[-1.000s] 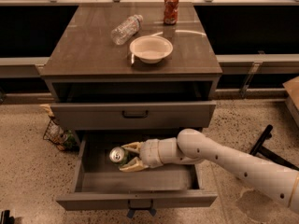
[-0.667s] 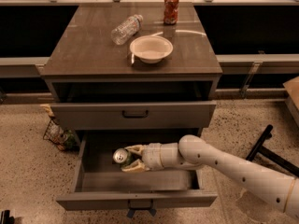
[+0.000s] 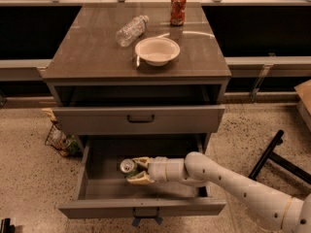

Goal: Place green can into middle drawer

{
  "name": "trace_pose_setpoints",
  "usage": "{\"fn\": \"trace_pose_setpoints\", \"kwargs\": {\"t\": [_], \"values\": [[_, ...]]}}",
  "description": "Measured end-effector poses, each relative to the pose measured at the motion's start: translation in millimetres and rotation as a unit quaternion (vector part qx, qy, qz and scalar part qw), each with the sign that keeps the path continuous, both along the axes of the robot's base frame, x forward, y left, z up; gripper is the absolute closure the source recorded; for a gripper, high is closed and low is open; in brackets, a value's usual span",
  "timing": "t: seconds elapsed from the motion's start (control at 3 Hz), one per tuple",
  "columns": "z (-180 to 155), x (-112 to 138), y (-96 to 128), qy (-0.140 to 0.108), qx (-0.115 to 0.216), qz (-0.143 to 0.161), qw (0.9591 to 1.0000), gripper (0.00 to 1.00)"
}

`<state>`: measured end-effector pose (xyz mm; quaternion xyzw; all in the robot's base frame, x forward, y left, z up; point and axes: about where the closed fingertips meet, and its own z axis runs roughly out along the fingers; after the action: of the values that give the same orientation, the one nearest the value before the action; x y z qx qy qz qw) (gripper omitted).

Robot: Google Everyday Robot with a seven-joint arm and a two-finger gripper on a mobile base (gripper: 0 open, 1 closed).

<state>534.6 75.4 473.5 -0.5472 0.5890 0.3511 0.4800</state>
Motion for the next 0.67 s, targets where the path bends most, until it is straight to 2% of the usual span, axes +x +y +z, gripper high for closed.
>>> {"fn": "trace_pose_setpoints", "kwargs": {"t": [0.67], "values": [[-35,16,4,0.033,-0.002,-0.014,0.9993,0.35]]}}
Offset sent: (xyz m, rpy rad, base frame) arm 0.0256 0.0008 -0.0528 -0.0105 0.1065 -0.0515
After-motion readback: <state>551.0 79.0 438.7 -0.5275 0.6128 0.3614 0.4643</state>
